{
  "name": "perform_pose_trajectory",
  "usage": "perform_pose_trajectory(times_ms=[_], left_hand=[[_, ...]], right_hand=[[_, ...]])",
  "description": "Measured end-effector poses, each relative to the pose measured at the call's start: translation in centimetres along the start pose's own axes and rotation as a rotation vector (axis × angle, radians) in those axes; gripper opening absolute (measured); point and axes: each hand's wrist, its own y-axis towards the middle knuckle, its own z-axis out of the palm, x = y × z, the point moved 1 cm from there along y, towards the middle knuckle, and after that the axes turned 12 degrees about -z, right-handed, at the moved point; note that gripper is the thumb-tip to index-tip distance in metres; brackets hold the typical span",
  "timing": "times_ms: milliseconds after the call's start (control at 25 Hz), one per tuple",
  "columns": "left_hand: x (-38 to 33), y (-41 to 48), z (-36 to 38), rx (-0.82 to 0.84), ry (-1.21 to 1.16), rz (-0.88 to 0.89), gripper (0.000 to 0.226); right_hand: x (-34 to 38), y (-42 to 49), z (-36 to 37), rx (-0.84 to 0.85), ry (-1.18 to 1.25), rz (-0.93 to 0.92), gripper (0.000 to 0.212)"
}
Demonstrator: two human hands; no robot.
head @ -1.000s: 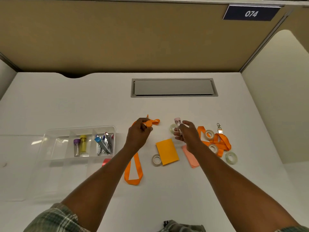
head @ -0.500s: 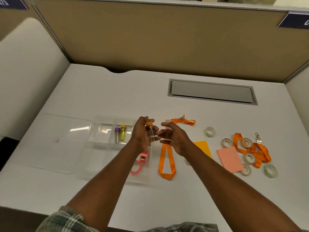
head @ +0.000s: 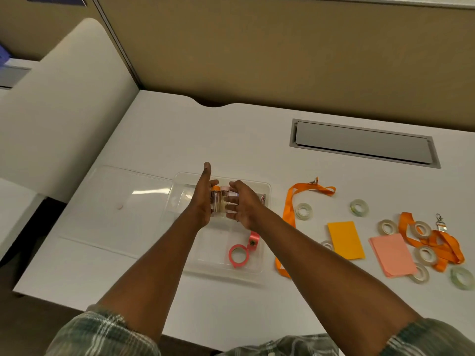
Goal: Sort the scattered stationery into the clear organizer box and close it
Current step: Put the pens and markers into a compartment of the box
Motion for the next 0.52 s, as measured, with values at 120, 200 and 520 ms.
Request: perform_pose_trajectory(times_ms=[120,200,520], left_hand=[[0.1,0.4,-0.2,0.044,0.021,-0.023,0.101],[0.1,0.6,0.0,0.063,0.043,-0.012,0.104],[0.3,0.0,2.1,0.022,0.154,0.09,0.087]], right_hand=[[0.0,0.5,0.6,-0.001,-0.008,0.034,0.042],[0.1,0.5,0.6,-0.005,0.005,0.034,0.046],[0.7,-1.1,-3.1,-0.051,-0.033,-0.107,0.041]])
